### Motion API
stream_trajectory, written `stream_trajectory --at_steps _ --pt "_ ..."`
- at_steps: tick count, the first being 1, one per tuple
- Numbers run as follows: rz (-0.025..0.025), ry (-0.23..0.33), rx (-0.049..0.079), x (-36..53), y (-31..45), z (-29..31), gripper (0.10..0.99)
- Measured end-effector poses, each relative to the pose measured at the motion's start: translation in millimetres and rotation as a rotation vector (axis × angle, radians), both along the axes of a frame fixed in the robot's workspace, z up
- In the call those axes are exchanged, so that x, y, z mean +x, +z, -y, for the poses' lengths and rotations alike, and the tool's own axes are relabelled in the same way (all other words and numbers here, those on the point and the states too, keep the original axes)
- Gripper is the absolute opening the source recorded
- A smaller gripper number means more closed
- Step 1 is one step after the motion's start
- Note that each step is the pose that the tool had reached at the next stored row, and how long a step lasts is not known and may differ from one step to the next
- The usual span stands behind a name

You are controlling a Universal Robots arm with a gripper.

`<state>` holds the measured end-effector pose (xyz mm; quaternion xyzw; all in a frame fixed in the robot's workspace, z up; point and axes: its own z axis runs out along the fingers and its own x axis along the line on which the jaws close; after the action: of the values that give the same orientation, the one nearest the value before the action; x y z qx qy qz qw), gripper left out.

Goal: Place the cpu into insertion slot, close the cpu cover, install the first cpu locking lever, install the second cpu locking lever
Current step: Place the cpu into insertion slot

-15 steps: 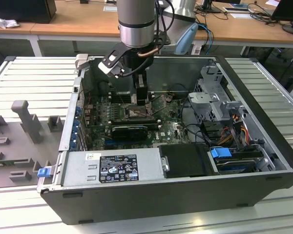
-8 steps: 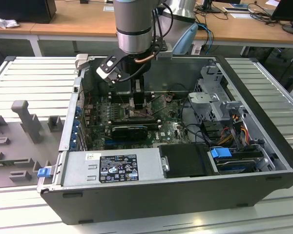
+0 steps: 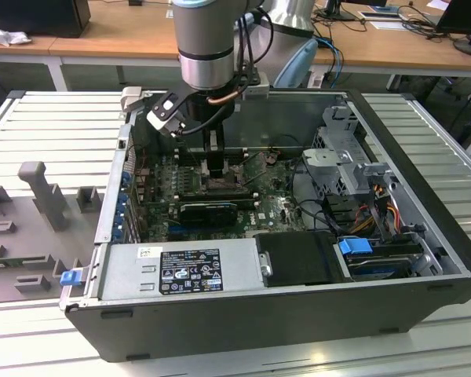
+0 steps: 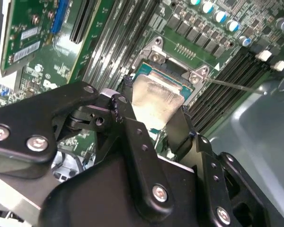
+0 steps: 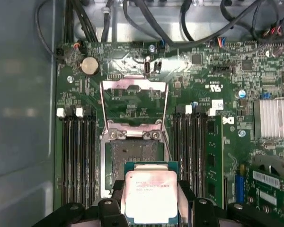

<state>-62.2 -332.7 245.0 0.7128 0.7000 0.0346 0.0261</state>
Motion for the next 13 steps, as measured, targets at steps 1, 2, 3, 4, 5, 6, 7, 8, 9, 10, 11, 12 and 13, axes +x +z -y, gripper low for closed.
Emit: stream_trajectory --at_steps 1,2,3,4,5,6,7,8,9,10,11,12,13 --pt "0.0000 0.000 0.000 -0.5 -0.7 -0.1 0.529" --pt "-0.0001 0.000 0.000 -0.8 -1.1 -0.1 0.529" --pt "0.0000 0.000 0.000 -1.3 -1.6 -0.1 0.529" --pt "-0.0001 0.000 0.000 -2.3 -3.6 -0.2 0.529" --pt "-0.0001 0.000 0.000 -2.8 -6.4 -0.7 0.529" --pt "-0.0001 0.000 0.000 -2.8 -8.9 -1.4 0.529" --pt "-0.0002 0.000 0.000 -2.9 -12.6 -2.8 0.529" --pt "-0.0004 0.000 0.000 -2.8 -15.3 -4.5 0.529" --pt "-0.0007 0.000 0.000 -2.1 -17.2 -5.3 0.529" --pt "-0.0008 0.000 0.000 -0.9 -19.5 -5.8 0.529" --pt "-0.0009 0.000 -0.003 1.4 -23.0 -6.4 0.529" --pt "-0.0010 0.000 -0.004 3.0 -24.9 -6.6 0.529" --pt "-0.0012 0.000 -0.005 5.4 -26.9 -6.9 0.529"
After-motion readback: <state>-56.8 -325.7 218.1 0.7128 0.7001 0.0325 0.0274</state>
